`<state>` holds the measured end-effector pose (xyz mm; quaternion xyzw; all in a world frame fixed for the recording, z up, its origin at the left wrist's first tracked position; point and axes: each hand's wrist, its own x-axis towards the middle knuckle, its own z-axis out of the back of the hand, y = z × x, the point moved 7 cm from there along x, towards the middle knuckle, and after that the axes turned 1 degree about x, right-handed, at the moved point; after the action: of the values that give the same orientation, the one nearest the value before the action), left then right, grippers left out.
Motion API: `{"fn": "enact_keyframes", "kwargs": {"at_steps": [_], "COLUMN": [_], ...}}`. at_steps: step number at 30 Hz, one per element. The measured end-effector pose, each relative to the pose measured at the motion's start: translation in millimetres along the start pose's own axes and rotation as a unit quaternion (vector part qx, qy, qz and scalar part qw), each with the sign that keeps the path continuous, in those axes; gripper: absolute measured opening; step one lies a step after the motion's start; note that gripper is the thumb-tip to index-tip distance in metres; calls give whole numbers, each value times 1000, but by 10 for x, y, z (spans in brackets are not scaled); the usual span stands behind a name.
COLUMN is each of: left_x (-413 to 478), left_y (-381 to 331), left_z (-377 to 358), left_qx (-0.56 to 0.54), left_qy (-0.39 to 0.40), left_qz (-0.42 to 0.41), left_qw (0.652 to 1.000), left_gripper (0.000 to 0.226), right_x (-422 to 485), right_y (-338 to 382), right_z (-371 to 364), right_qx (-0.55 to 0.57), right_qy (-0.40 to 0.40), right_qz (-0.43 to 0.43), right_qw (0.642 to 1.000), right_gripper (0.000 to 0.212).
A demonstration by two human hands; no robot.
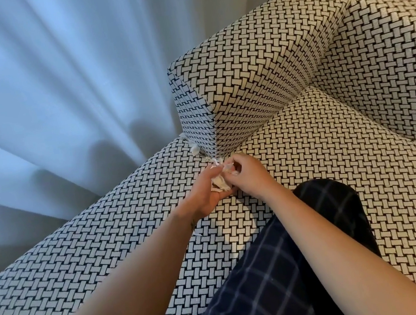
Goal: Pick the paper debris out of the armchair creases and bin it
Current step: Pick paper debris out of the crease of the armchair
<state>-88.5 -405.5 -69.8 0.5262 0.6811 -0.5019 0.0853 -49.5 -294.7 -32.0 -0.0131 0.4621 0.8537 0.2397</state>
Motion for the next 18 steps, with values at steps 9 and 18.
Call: {"fn": "enact_keyframes", "kwargs": {"at_steps": [9,18], "left_x": [-125,-226], "left_y": [-13,22], "left_z": [197,253], "left_qx": [-50,42], "left_qy": [-21,-9], "left_qz": [-20,-9], "left_qw": [998,999], "left_gripper": [26,24], "right_x": [2,318], "right_y": [7,19], "right_z": [-60,-192], "right_qx": [178,-85], "right_qy": [40,-15], "right_qz": [-73,-150], "right_qw": [980,985], "right_gripper": [26,47]}}
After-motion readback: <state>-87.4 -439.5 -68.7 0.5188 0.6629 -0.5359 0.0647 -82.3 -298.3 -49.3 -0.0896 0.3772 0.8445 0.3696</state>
